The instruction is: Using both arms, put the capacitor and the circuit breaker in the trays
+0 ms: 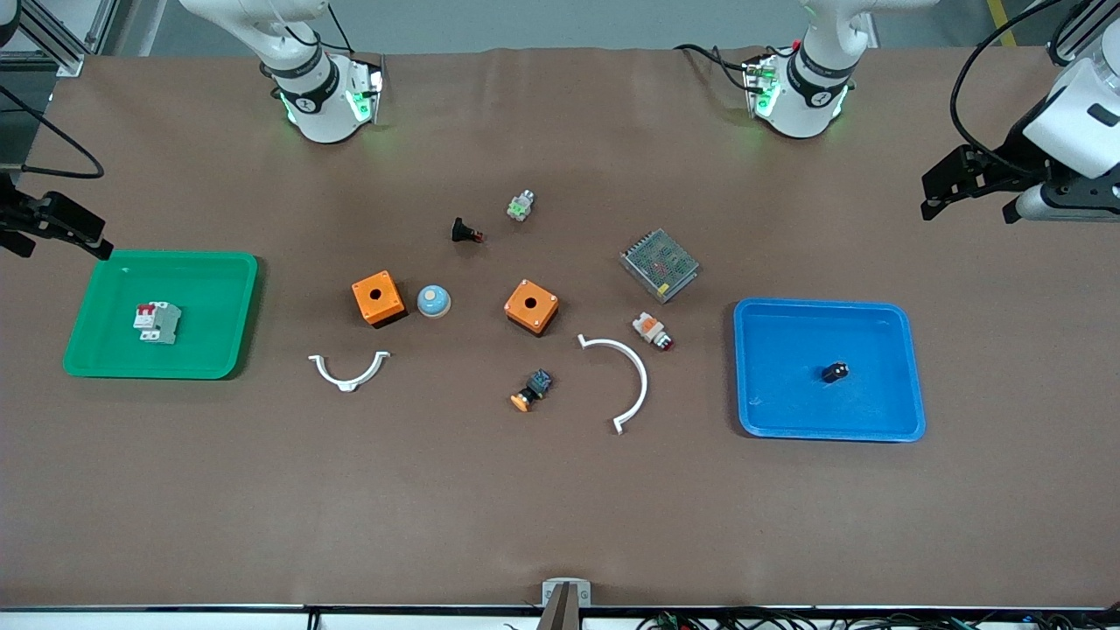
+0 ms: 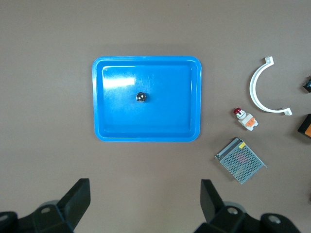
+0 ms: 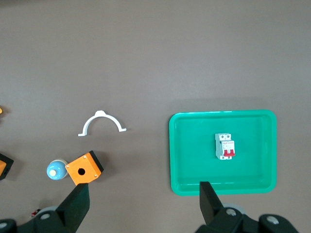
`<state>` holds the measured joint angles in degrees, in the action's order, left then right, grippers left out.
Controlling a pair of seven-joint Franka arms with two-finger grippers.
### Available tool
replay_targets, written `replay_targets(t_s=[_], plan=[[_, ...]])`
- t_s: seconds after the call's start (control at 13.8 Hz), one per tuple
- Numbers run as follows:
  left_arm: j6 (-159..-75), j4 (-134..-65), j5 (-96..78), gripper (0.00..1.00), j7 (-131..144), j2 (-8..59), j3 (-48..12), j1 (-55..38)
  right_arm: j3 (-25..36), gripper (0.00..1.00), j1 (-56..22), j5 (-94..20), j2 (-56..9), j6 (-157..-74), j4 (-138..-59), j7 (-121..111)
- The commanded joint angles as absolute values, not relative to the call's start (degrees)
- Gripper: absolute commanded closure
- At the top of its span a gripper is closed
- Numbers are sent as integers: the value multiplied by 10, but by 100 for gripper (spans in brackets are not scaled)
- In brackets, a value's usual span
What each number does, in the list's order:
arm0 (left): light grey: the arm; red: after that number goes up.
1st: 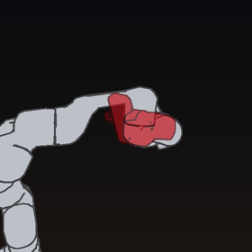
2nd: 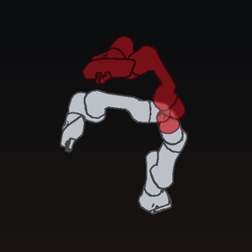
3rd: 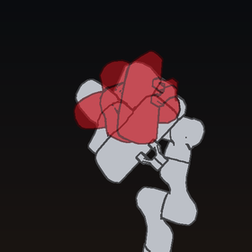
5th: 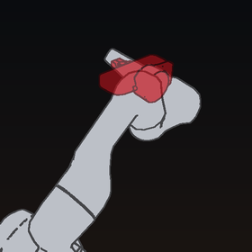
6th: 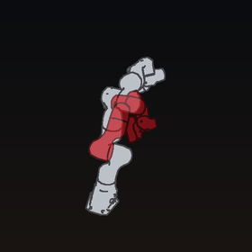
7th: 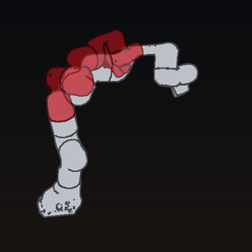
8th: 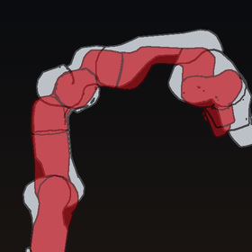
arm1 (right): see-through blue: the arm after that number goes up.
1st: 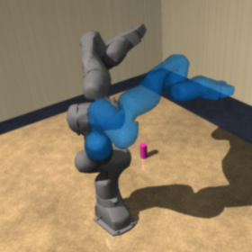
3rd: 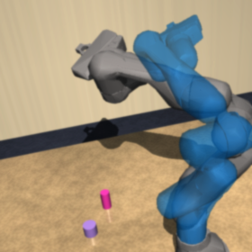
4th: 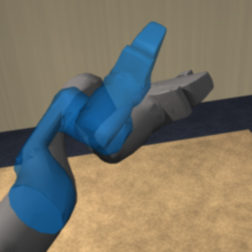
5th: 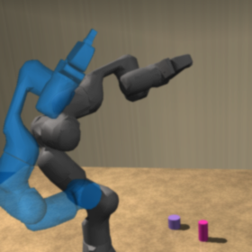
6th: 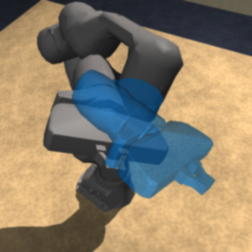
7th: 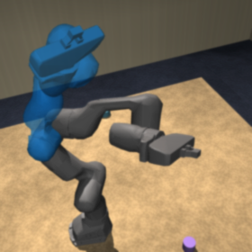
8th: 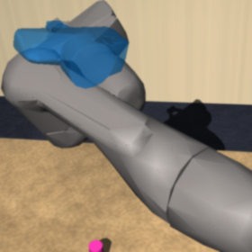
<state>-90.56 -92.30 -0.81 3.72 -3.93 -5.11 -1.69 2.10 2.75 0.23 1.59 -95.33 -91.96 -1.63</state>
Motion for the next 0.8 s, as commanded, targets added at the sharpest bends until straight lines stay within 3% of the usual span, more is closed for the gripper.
replay_targets(t_s=[0.0,0.73], plan=[[-896,-911,1,0,41,-37,-53,-17,18,0,37,-6,1,-944,-889,-18],[-896,-889,2,0,41,-17,-52,-19,18,0,39,-2,-1,-945,-888,-17]])
